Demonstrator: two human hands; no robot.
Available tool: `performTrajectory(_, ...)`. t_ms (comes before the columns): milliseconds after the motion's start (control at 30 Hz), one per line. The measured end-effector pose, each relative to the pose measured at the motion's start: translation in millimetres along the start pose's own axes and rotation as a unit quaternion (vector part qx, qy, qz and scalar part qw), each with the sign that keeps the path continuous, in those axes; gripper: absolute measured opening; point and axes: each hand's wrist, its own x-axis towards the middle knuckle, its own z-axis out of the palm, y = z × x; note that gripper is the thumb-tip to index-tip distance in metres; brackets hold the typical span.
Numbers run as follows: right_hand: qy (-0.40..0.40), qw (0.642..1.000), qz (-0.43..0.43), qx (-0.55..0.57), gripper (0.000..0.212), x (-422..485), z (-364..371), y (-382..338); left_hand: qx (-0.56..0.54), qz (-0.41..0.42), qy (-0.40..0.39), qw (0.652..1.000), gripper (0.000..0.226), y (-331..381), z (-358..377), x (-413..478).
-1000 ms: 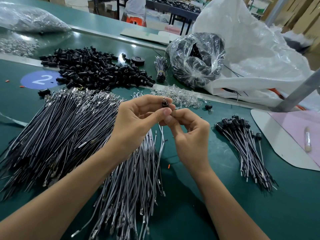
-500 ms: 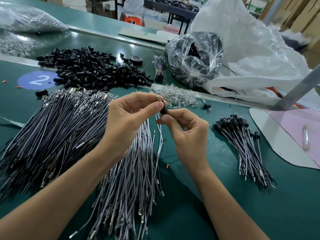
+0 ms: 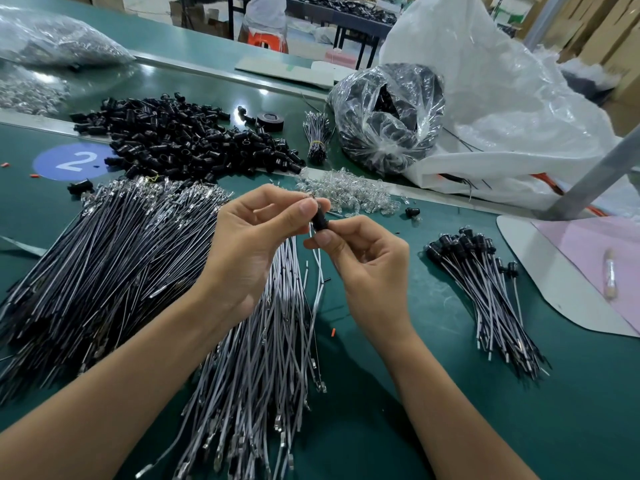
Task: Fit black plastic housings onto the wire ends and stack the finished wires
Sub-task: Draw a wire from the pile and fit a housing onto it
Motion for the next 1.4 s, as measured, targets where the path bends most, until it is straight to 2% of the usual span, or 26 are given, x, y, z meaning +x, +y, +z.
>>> performTrajectory(167, 0.005, 0.999, -0.013, -0.036, 0.023, 1.7, -0.4, -1.0, -0.01, -0.012, 0.008, 1.0, 0.006, 1.3, 0.5, 1.1)
performTrajectory(333, 0.014, 0.997, -0.023, -0.07, 0.027, 1.8, -2.1, -2.1, -0.015, -0.018, 0.008, 1.0, 0.013, 2.1, 1.6, 1.1)
performTrajectory(567, 0.013, 0.997, -0.021, -0.079, 0.024, 2.2, -3.2, -2.7, -0.029, -0.033, -0.033, 0.999, 0.016, 3.8, 0.0, 0.1)
performTrajectory(733, 0.008, 0.997, -0.016, -0.08, 0.019, 1.4, -3.6, -2.7, -0.017, -0.017, -0.039, 0.999, 0.007, 2.6, -1.7, 0.7)
performTrajectory(900, 0.007, 0.996, -0.014, -0.088, 0.02, 0.1, -3.6, -3.3, 0.036, 0.017, -0.038, 0.999, 0.016, 1.3, -3.6, 1.5)
performTrajectory(1033, -0.009, 0.996, 0.005, -0.088, 0.011, -1.8, -3.8, -3.4, 0.055, 0.033, -0.044, 0.997, 0.01, -1.5, -3.4, 0.9)
performTrajectory(1200, -0.017, 0.996, 0.009, -0.092, 0.012, -1.7, -1.8, -4.2, 0.075, 0.029, -0.051, 0.995, 0.01, -4.6, -3.3, 0.6)
performTrajectory(1333, 0.004, 0.996, 0.005, -0.087, 0.008, 0.3, -3.9, -0.3, 0.071, -0.008, -0.075, 0.995, 0.038, -5.2, -5.0, 1.5)
performTrajectory(1400, 0.012, 0.996, 0.002, -0.092, 0.006, 0.3, -4.8, 1.2, 0.105, -0.017, -0.085, 0.991, 0.034, -6.8, -3.3, 1.4)
